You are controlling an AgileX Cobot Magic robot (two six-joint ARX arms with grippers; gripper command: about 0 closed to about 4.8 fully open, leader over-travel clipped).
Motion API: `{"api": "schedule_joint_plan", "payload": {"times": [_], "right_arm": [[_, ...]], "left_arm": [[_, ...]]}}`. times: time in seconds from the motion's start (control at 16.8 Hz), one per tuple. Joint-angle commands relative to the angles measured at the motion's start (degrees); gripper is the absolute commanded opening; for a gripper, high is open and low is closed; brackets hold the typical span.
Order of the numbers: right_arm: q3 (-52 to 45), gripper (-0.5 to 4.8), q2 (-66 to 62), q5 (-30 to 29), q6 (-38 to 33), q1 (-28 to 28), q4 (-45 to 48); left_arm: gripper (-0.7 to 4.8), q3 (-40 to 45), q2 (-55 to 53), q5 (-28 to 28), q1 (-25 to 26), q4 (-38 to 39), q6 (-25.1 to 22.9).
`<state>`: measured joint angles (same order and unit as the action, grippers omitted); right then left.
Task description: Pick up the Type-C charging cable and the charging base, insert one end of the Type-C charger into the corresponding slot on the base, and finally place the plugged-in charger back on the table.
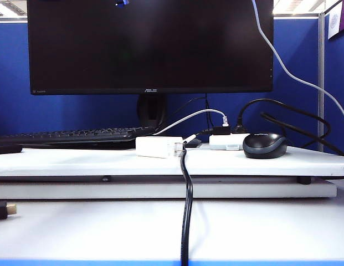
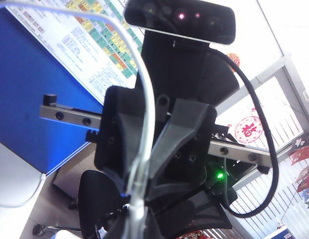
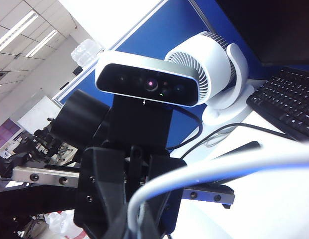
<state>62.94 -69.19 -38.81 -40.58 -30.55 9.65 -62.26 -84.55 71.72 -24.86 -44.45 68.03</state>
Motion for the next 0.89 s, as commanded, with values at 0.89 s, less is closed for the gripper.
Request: {"api": "schedule_joint_plan", "payload": {"times": [0.89], "right_arm": [[0.3,-0.05,0.1,-12.6,-7.5,2.5,-4.0]], "left_arm": [[1.75,-0.2,0.2,4.1,-3.0,3.3,-2.9]]}}
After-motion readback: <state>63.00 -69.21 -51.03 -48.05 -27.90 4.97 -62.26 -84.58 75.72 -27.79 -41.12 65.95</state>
